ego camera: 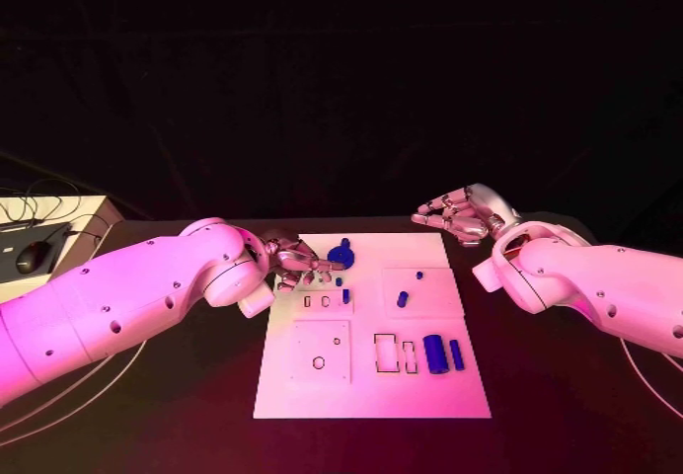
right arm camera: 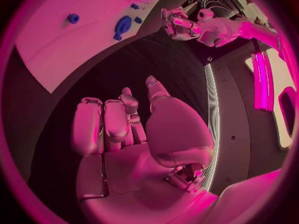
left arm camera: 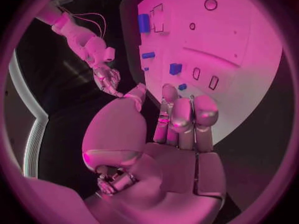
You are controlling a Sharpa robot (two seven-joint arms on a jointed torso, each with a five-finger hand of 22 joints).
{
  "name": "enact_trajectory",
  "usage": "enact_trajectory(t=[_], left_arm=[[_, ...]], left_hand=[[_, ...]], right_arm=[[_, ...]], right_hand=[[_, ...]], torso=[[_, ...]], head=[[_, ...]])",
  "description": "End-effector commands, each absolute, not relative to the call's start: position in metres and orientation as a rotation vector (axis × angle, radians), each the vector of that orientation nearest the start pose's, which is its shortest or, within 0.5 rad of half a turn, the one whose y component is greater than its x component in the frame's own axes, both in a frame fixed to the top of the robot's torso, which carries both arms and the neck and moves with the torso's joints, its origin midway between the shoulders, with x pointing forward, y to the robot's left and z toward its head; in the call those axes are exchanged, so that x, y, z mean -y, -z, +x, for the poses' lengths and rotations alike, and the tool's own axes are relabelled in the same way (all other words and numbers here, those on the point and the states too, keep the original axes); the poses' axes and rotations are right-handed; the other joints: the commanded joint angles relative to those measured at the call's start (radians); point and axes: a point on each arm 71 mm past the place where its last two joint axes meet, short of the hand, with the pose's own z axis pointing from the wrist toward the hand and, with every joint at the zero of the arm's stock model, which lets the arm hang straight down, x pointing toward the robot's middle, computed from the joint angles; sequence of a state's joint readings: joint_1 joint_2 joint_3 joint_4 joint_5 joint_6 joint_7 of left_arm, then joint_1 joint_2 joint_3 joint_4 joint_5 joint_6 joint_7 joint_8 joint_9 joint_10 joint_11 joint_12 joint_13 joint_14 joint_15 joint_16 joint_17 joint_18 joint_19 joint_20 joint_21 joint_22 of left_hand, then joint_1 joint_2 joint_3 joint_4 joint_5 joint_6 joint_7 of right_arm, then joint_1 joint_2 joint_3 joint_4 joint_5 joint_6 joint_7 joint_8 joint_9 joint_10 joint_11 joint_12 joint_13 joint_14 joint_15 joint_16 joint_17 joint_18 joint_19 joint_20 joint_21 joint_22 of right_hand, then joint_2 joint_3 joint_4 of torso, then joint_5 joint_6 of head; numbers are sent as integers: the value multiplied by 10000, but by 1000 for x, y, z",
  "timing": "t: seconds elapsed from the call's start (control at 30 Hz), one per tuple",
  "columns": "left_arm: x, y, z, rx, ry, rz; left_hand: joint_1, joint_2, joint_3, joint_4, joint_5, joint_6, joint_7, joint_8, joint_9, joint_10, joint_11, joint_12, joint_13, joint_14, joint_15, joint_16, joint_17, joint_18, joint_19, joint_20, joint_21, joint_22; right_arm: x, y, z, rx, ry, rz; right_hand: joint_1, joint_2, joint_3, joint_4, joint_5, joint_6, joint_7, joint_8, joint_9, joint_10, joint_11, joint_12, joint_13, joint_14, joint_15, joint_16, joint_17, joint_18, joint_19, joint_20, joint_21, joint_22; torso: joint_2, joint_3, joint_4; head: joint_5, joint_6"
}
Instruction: Assemble the parts on the task board
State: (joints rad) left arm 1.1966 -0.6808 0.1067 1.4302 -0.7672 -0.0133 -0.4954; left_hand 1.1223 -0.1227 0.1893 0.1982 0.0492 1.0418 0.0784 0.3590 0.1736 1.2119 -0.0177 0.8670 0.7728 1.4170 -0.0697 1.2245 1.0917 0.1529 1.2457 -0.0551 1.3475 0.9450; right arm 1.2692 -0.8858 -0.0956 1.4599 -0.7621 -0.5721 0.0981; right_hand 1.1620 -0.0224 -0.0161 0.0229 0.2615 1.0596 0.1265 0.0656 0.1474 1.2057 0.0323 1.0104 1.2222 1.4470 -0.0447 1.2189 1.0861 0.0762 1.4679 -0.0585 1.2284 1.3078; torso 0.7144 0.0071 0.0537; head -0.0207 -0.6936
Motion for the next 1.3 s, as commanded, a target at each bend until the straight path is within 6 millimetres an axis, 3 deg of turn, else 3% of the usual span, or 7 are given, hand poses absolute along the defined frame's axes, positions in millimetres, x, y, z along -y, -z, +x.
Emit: enact_trajectory(t=[0.03, 0.27, 0.43, 0.47, 0.63, 0.7, 1.3], left_arm=[[-152, 186, 508, -23197, 6611, -4853], [-138, 190, 515, -23815, 5946, -4359], [-129, 193, 517, -24167, 5614, -3967], [-127, 194, 518, -24217, 5521, -3867], [-124, 197, 521, -24371, 5264, -3642], [-123, 198, 522, -24397, 5214, -3614], [-114, 202, 528, -24385, 5193, -3742]], left_hand=[[-70, -31, 67, 1, 8, -118, -5, 62, 40, 59, 21, -64, 61, 58, -12, 33, 1, -123, 76, 3, -17, 56], [-263, -100, 172, 163, 7, -150, -8, 57, 49, 54, 24, -111, 122, 55, -5, 45, 21, -129, 83, 6, -47, 163], [-473, -197, 197, 347, 11, -51, -89, 239, 202, 85, -19, -134, 99, 60, -33, 70, 58, -138, 102, -4, -53, 221], [-509, -300, 416, 469, 7, -420, -129, 751, 856, 114, -63, -171, 35, 57, -87, 69, 82, -164, 116, -72, -93, 310], [-583, -324, 369, 518, 9, -360, -187, 918, 1147, 66, -72, -141, 57, 58, -74, 45, 73, -172, 126, -49, -135, 367], [-536, -355, 383, 583, 2, -524, -197, 1096, 1681, 49, -64, -140, 104, 61, -64, 29, 79, -192, 136, -62, -180, 444], [-540, -377, 674, 564, 9, -553, -181, 817, 2217, 12, -64, -194, 152, 55, -73, -39, 72, -193, 171, -53, -367, 723]], right_arm=[[256, 164, 509, -14803, -9148, 5209], [258, 165, 512, -14816, -9008, 5266], [258, 165, 513, -14839, -8974, 5255], [258, 165, 513, -14840, -8969, 5250], [258, 166, 514, -14850, -8947, 5242], [258, 166, 514, -14855, -8937, 5245], [257, 166, 513, -14928, -8919, 5246]], right_hand=[[-14, 81, 13, -66, 67, -40, 25, 23, 12, -22, -42, -16, -10, 3, 2, -60, -12, -62, 419, 14, -38, 1740], [-27, 97, -18, -93, 100, -55, 28, 22, 15, -29, -40, -24, -17, -2, 3, -82, -36, -54, 413, 17, -80, 1731], [-88, 120, -47, -65, 92, -66, 31, 20, 15, -41, -37, -37, -26, 0, 5, -88, -44, -49, 411, 17, -105, 1725], [-88, 120, -47, -65, 92, -66, 31, 20, 15, -41, -37, -37, -26, 0, 5, -88, -44, -49, 411, 17, -105, 1725], [-105, 132, -60, -63, 97, -70, 30, 22, 17, -43, -37, -37, -27, -3, 5, -97, -56, -50, 412, 18, -105, 1726], [-126, 141, -75, -56, 101, -71, 31, 23, 19, -42, -37, -34, -26, 2, 5, -93, -53, -50, 414, 19, -106, 1726], [-144, 162, -96, -58, 108, -76, 30, 23, 23, -44, -36, -32, -27, -1, 5, -97, -59, -49, 415, 19, -111, 1726]], torso=[[-46, 38, -37], [-65, 62, -64], [-45, 36, -54], [-34, 31, -47], [-34, 36, -57], [-26, 36, -45], [20, 22, -60]], head=[[42, -33], [29, -23], [12, 32], [7, 39], [23, 4], [-3, 27], [80, -63]])
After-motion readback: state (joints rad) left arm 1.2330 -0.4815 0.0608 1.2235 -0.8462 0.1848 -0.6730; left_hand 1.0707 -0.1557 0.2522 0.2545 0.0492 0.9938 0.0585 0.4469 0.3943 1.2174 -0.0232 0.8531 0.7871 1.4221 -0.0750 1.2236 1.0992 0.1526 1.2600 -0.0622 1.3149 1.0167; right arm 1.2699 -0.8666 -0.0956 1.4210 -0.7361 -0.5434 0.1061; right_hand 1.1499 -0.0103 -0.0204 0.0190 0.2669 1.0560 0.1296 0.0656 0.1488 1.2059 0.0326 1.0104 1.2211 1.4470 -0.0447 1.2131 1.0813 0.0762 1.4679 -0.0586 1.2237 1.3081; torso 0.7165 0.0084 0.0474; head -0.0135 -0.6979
